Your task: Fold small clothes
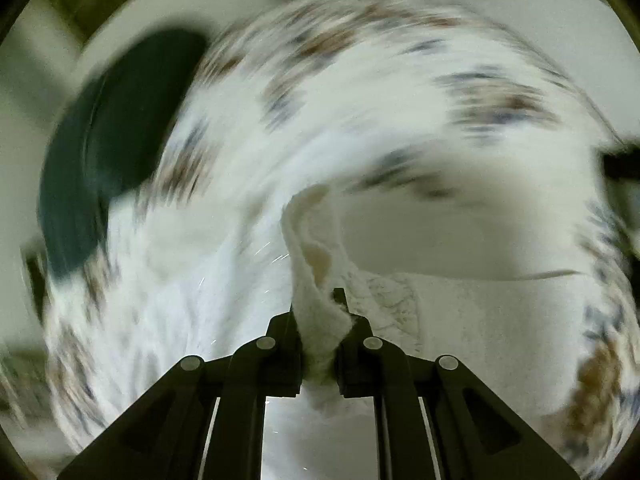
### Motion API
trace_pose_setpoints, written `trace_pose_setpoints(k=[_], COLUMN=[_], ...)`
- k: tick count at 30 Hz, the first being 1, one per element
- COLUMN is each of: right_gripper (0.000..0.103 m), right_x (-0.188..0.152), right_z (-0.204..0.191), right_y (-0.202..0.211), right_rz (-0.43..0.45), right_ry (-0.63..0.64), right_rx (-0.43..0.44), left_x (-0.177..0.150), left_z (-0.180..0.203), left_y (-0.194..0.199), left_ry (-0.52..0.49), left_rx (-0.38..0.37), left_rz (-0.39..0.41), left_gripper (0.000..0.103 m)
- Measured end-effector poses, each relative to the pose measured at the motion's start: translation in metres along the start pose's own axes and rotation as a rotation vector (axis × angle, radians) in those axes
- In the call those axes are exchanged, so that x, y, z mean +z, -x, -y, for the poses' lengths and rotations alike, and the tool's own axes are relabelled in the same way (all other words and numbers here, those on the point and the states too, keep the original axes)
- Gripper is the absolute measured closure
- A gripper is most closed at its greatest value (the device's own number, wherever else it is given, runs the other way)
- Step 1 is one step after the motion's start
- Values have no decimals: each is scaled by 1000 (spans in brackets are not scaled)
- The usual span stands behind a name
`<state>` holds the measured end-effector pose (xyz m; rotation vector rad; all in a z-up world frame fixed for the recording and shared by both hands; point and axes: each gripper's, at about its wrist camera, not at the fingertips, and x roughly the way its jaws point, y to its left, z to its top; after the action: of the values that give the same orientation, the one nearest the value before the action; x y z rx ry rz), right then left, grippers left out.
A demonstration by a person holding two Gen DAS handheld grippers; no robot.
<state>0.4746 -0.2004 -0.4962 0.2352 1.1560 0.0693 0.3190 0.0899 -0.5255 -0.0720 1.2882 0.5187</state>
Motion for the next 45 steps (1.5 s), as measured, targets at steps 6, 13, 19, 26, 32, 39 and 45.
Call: trace_pose_setpoints(k=[6, 13, 19, 26, 32, 39, 45], right_gripper=[91, 69, 33, 31, 31, 31, 31], right_x=[-33, -46, -74, -147, -209, -251, -232], right_z=[-136, -128, -39, 51, 79, 87, 44], right_y=[-80, -100, -28, 40, 48, 50, 39], right_rz=[-100, -242, -264, -313, -421, -469, -439], right_ry=[257, 170, -105, -229, -270, -283, -232], right_rx=[-26, 57, 233, 149, 99, 76, 80], left_x=[5, 0, -28, -72, -92, -67, -6], left_z=[-39, -83, -153, -234, -248, -242, -278], left_y=[-9, -9, -4, -27, -87, -70, -47], left_ry=[58, 114, 238, 371, 589, 619, 617], left_rx=[7, -30, -123, -148, -359, -367, -324], left_rz=[-3, -35, -138, -222, -345, -183, 29], left_gripper=[0, 0, 0, 1, 5, 90, 91])
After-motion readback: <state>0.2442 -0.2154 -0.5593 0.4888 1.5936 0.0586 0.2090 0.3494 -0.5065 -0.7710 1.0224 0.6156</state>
